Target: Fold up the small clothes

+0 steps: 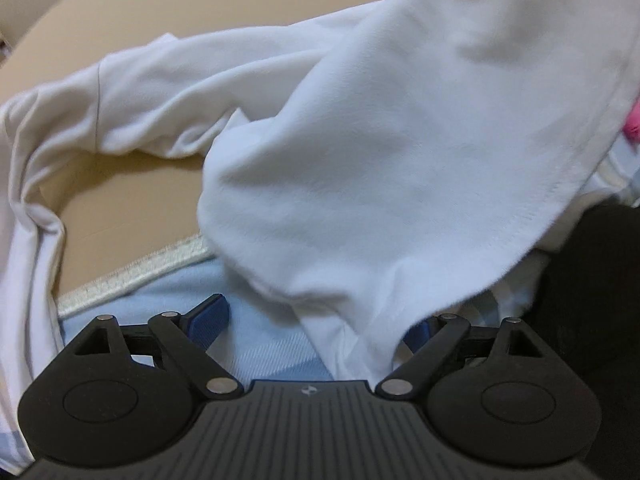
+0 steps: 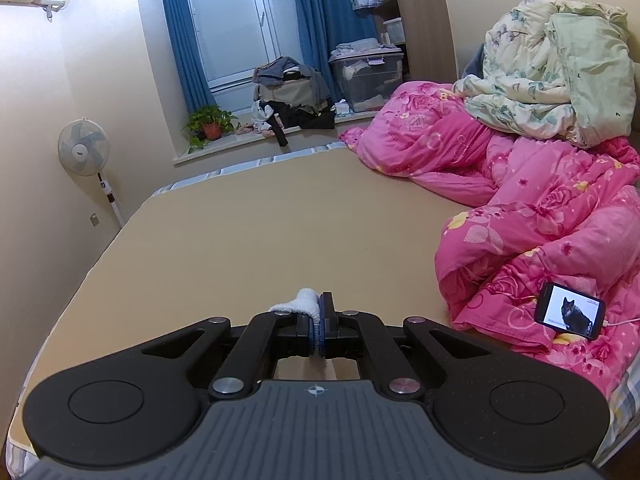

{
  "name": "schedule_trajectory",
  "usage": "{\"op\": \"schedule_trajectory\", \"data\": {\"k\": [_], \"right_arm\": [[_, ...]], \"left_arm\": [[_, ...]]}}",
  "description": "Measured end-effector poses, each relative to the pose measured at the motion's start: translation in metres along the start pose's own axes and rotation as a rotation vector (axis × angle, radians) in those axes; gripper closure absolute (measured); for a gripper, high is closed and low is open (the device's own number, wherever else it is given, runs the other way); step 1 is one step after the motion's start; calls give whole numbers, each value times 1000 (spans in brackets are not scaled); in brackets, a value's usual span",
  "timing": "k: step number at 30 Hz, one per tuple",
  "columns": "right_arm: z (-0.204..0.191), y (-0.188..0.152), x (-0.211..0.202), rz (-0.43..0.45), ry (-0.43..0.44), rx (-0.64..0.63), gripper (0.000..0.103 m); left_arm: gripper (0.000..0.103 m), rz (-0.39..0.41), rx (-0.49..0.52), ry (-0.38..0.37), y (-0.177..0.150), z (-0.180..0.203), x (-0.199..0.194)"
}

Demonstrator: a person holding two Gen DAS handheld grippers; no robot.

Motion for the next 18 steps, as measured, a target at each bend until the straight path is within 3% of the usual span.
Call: {"op": "schedule_trajectory", "data": {"k": [3, 4, 5, 7, 9, 12, 15, 18], "right_arm": [[1, 1, -1, 11, -1, 13, 101], [5, 1, -2, 19, -1, 25, 101], [7, 1, -4, 26, 0, 37, 101], [16, -1, -6, 39, 4, 83, 101], [25, -7, -8, 40, 7, 125, 101], [36, -17, -4, 23, 1, 161, 101], [40, -30, 3, 2, -7, 171, 101], [38, -37, 3, 1, 7, 195, 101]], "left_arm": [[15, 5, 39, 84, 1, 7, -3], [36, 11, 44, 82, 0, 8, -5], [68, 15, 52, 57, -2, 9, -9], [97, 2, 67, 72, -5, 5, -19], [98, -16, 17, 87, -10, -14, -30], [98, -25, -160, 74, -21, -76, -59], [98, 26, -325, 78, -22, -138, -104], [98, 128, -427, 168, -23, -202, -175]]}}
Point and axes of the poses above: each gripper's, at about its wrist camera, not at the fingertips, and x roughly the way its jaws point, z to its right, y to its top, the point moved 4 cm from there along x, roughly the way its jaws point, and after that the axes turned 14 degrees about x, right-handed, at the moved point
